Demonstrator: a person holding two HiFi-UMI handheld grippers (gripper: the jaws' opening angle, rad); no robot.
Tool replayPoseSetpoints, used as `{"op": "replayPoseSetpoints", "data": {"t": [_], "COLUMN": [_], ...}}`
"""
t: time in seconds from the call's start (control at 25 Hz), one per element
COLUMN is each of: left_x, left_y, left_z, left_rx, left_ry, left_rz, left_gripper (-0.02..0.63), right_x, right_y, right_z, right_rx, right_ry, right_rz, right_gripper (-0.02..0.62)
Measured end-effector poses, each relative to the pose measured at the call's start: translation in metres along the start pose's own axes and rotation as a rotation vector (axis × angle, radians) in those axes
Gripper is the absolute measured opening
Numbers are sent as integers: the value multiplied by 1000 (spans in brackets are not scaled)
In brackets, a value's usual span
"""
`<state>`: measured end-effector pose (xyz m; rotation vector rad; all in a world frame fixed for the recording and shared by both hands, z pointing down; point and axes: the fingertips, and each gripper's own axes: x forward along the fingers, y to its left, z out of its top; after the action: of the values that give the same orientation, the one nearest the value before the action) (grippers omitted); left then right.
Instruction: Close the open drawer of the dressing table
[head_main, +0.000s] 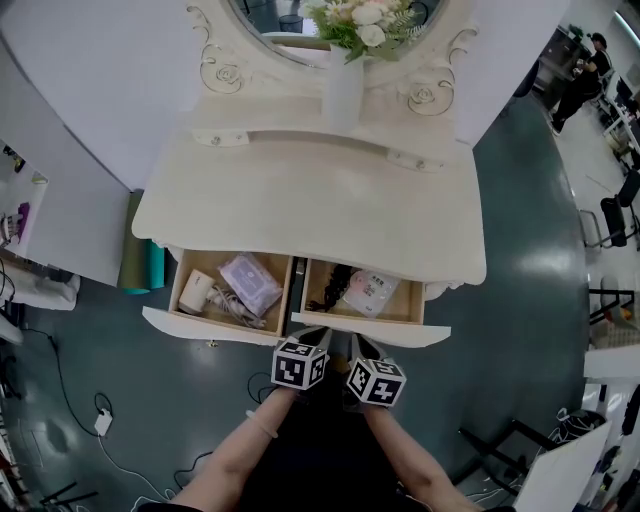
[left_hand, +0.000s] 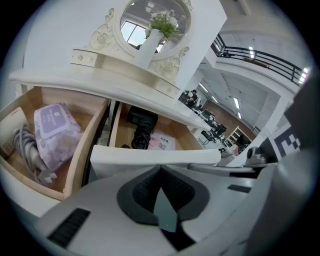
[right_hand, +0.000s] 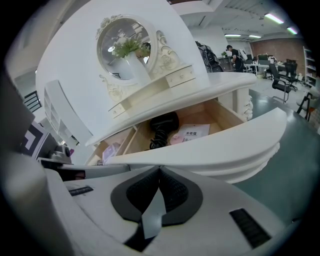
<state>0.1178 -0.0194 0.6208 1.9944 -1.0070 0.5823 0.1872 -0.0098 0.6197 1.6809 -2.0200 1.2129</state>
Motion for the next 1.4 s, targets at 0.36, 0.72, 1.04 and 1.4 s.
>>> {"op": "replayPoseSetpoints", "data": {"t": [0.36, 0.72, 1.04, 1.4], "left_x": [5, 13, 21, 30], "left_y": [3, 7, 12, 15], "left_z": [10, 24, 33, 43], "left_rx": [-12, -15, 6, 9], "left_ry": [-14, -27, -17, -15], "left_rz": [22, 36, 43, 49], "left_gripper": [26, 26, 26, 26], "right_x": [7, 16, 25, 33], "right_y": [0, -1, -2, -4], "right_z": [10, 22, 32, 43], "right_rx": [8, 12, 21, 9], "right_ry": [-2, -5, -19, -26], "right_rz": [12, 17, 19, 22], "right_gripper": [15, 15, 15, 15]}}
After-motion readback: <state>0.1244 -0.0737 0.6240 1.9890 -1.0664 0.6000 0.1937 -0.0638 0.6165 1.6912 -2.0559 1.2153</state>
